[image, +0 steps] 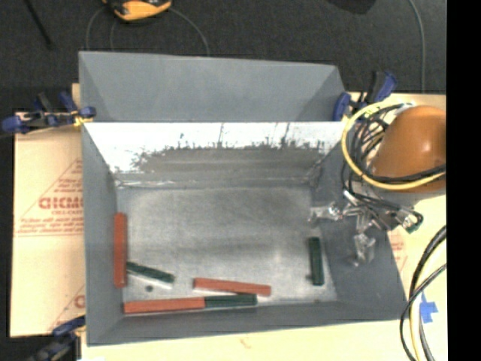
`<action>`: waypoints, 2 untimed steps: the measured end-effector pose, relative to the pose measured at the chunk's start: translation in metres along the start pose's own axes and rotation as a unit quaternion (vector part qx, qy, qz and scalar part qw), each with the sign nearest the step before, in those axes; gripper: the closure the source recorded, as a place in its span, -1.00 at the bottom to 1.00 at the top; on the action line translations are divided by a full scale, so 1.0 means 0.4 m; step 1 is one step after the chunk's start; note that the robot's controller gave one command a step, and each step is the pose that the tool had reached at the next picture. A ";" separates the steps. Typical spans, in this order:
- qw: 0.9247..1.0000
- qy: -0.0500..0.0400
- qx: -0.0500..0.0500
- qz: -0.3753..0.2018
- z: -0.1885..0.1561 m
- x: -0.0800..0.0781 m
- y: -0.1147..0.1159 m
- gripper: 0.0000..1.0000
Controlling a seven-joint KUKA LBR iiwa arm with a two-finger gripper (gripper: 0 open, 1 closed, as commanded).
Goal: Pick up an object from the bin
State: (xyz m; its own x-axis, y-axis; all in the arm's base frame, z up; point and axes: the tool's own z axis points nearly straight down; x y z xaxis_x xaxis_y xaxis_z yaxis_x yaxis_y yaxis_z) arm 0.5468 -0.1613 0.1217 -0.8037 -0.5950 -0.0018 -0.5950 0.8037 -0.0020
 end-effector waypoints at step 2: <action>0.977 -0.006 -0.002 -0.215 0.067 -0.008 0.024 1.00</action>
Offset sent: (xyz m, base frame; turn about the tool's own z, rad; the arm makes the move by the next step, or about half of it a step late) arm -0.0154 0.0010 -0.0517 -0.5381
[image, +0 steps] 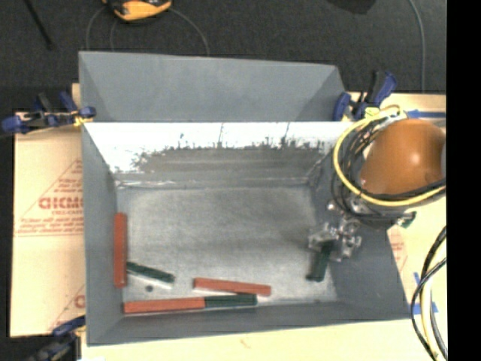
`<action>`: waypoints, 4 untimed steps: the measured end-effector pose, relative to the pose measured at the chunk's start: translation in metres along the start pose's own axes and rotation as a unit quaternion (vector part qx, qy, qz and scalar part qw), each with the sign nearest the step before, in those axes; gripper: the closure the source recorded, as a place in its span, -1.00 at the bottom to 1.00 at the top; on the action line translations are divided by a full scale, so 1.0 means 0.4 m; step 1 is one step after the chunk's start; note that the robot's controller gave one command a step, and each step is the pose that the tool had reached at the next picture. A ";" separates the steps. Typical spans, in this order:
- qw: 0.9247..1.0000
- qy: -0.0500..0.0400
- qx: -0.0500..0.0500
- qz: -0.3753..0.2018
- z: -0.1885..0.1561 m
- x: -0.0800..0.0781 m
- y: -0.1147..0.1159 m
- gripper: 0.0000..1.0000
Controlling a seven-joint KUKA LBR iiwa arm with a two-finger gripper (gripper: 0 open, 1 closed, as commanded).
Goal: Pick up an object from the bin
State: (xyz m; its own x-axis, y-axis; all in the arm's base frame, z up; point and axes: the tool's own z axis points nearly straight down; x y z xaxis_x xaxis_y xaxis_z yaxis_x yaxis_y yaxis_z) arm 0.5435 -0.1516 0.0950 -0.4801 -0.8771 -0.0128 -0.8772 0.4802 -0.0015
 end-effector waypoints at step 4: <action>1.000 0.005 0.000 0.001 -0.095 0.006 -0.001 1.00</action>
Offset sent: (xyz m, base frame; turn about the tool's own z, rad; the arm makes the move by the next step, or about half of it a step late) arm 0.0000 0.0000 0.0570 0.0000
